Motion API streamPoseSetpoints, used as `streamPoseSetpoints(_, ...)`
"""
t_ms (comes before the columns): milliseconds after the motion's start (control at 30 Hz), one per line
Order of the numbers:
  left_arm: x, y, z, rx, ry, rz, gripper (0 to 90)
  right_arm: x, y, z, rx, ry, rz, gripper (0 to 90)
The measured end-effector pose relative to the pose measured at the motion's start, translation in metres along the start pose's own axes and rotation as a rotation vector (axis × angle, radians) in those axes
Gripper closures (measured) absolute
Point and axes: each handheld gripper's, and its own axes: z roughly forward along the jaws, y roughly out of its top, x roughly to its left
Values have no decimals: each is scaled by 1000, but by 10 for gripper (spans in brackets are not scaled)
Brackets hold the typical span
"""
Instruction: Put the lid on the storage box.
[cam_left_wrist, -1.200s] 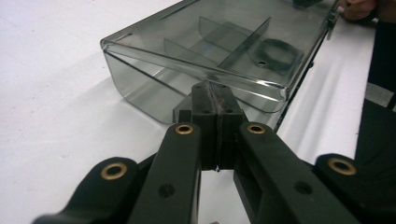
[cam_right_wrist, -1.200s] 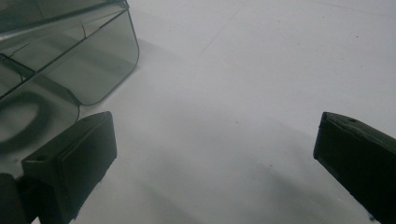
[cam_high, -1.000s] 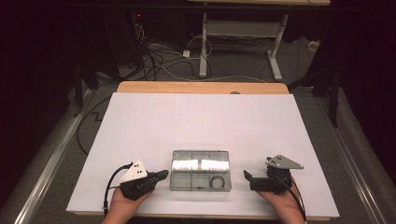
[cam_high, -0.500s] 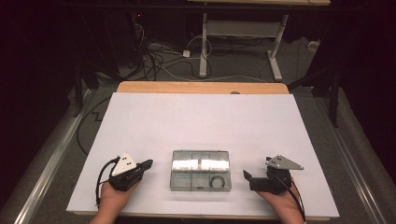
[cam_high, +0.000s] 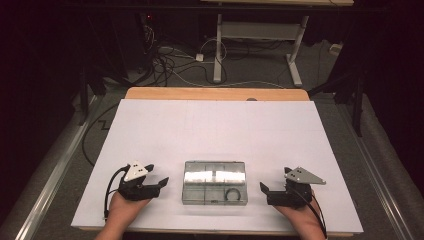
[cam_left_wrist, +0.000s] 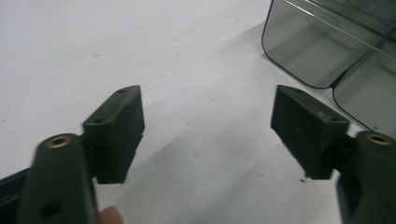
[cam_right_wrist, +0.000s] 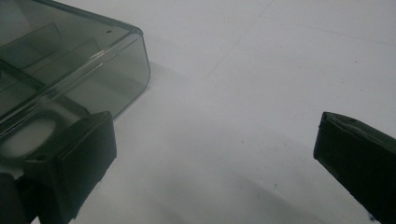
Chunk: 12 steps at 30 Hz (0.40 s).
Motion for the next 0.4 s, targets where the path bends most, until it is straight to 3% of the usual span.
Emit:
streamPoseSetpoints(200, 2, 1, 0, -1, 14, -29, 0, 2, 0, -2, -18, -3, -9, 0)
streamPoseSetpoints(300, 2, 1, 0, -5, 24, -39, 0, 2, 0, -3, -19, -1, -9, 0)
streamPoseSetpoints(400, 0, 2, 1, 12, 30, -21, 0, 2, -1, -3, -22, -3, -11, 0)
